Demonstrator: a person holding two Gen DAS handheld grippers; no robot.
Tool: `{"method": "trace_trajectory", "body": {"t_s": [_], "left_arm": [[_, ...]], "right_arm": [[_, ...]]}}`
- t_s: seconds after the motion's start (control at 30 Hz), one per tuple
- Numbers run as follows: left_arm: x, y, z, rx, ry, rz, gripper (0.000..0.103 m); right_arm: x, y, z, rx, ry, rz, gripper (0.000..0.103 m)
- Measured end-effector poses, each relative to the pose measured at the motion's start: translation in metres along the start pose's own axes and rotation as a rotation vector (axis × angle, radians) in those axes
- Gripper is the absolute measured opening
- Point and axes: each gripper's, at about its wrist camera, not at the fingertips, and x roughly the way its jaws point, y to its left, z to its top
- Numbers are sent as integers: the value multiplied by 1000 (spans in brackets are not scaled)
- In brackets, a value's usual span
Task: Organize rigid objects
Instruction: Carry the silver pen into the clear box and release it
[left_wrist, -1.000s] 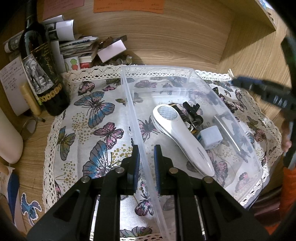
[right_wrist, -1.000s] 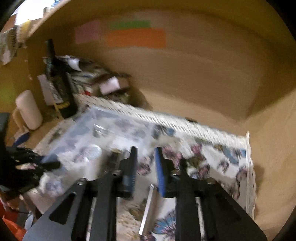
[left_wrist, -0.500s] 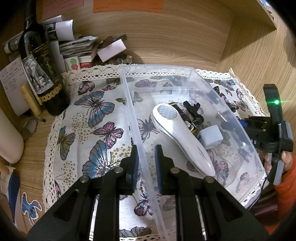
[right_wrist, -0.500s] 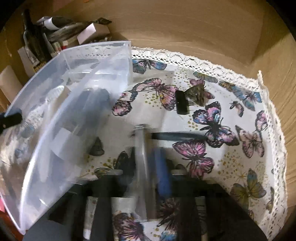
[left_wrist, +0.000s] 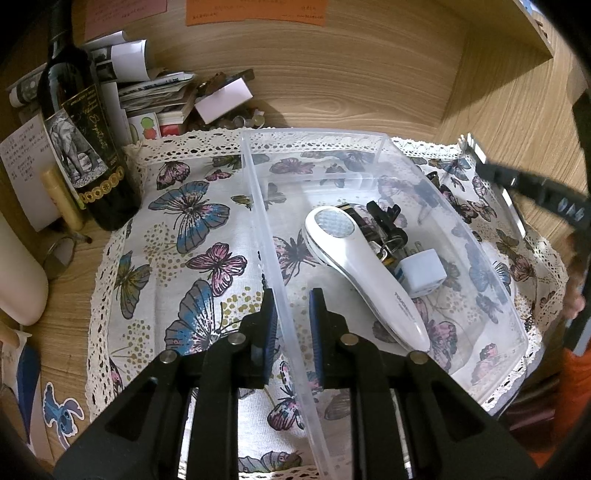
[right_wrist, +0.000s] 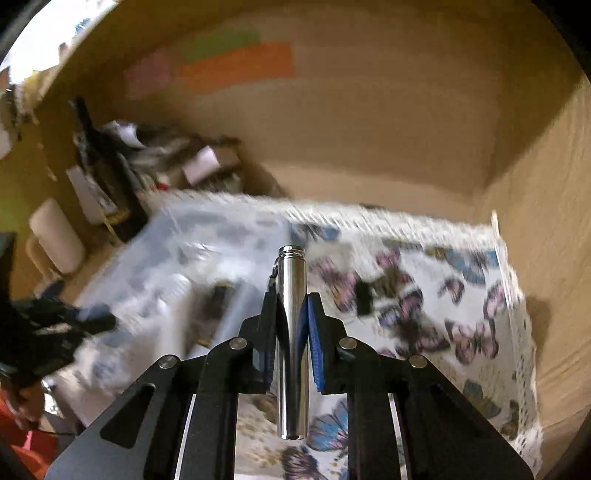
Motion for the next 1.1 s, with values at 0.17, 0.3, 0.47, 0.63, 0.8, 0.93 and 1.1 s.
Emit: {"method": "trace_trajectory", "body": {"t_s": [0.17,0.3,0.47,0.63,0.8,0.93,1.1], "left_arm": [[0,0,0,-1,-1,0,16],[0,-1,0,0,-2,-2,16],[-1,-2,-1,6,-6,-2,16],[0,0,0,-5,-2,-16,16],[4,2,0,-12,9,-20,16],[6,4,1,-17,12,-27,16],[6,4,1,-18,13,-28,16]], "right_arm": [[-14,28,23,-55,-71,45,14],[-12,49,31,-100,-85,70,14],[17,64,33,-140,-18,84,14],[55,71,26,-158,92,87,14],[85,73,20,-164,190,97,14],[92,74,18,-174,228,105,14],[87,74,19,-187,218,97,15]]}}
